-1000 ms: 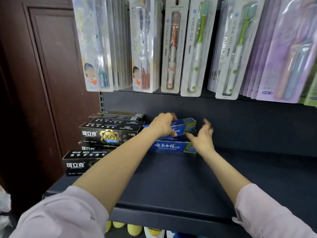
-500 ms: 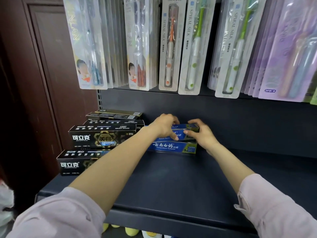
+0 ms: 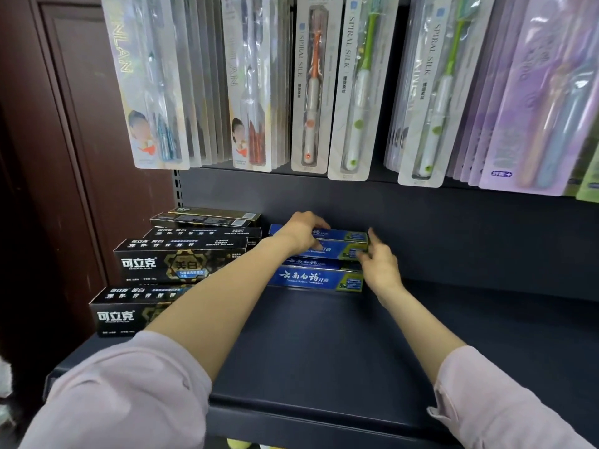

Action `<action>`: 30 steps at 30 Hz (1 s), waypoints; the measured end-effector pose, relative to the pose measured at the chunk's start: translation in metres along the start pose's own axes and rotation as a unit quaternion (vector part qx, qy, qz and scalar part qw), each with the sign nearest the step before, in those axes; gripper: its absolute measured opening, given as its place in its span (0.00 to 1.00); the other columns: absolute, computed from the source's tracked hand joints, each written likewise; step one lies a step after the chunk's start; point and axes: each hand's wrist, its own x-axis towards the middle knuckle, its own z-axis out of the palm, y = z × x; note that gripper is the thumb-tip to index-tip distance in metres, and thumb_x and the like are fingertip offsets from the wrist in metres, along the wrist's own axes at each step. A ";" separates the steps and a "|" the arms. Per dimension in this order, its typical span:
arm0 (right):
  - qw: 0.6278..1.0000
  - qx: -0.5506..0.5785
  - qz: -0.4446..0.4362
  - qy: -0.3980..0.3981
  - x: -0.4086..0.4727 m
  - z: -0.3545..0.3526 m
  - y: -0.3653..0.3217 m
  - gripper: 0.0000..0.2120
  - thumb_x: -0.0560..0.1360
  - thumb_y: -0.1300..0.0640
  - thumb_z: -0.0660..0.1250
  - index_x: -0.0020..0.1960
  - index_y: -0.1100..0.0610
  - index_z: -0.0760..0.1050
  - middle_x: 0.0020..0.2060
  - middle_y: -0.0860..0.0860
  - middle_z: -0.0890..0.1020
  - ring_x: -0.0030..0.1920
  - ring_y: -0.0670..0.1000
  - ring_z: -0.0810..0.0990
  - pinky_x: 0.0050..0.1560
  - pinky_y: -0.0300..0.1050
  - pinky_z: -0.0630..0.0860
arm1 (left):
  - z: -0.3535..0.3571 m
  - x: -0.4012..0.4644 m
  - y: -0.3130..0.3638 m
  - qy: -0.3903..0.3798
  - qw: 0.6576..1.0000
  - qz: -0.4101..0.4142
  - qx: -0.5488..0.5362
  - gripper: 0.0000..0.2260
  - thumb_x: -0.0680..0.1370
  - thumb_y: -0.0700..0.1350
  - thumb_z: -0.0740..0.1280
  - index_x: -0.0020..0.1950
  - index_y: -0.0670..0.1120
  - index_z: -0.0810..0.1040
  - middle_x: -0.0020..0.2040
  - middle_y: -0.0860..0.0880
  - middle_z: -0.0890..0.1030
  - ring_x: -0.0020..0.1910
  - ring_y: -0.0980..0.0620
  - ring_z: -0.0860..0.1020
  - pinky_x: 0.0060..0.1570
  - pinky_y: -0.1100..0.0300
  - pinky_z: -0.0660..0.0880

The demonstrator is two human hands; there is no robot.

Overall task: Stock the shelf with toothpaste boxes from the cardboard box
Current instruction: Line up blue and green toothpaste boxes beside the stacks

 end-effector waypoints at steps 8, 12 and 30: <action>0.991 -0.111 -0.076 0.006 0.006 0.009 -0.011 0.21 0.78 0.63 0.63 0.70 0.58 0.67 0.66 0.58 0.64 0.64 0.57 0.72 0.66 0.41 0.64 | 0.022 0.015 -0.009 0.079 0.994 -0.028 0.075 0.22 0.74 0.36 0.70 0.67 0.48 0.73 0.65 0.44 0.66 0.65 0.42 0.64 0.67 0.50 0.66; 0.985 -0.140 -0.096 -0.028 0.005 0.015 -0.006 0.21 0.76 0.65 0.64 0.68 0.58 0.67 0.64 0.57 0.61 0.62 0.58 0.71 0.66 0.43 0.66 | 0.031 0.009 -0.012 0.097 0.993 -0.013 0.068 0.18 0.74 0.34 0.66 0.62 0.45 0.71 0.61 0.43 0.70 0.60 0.41 0.68 0.61 0.46 0.70; 0.986 -0.140 -0.089 -0.010 -0.125 -0.045 -0.021 0.13 0.76 0.63 0.63 0.59 0.57 0.77 0.55 0.56 0.78 0.55 0.54 0.78 0.57 0.43 0.71 | 0.056 -0.129 0.062 0.085 0.992 -0.038 -0.088 0.09 0.76 0.44 0.63 0.54 0.44 0.77 0.51 0.42 0.81 0.53 0.43 0.78 0.53 0.51 0.76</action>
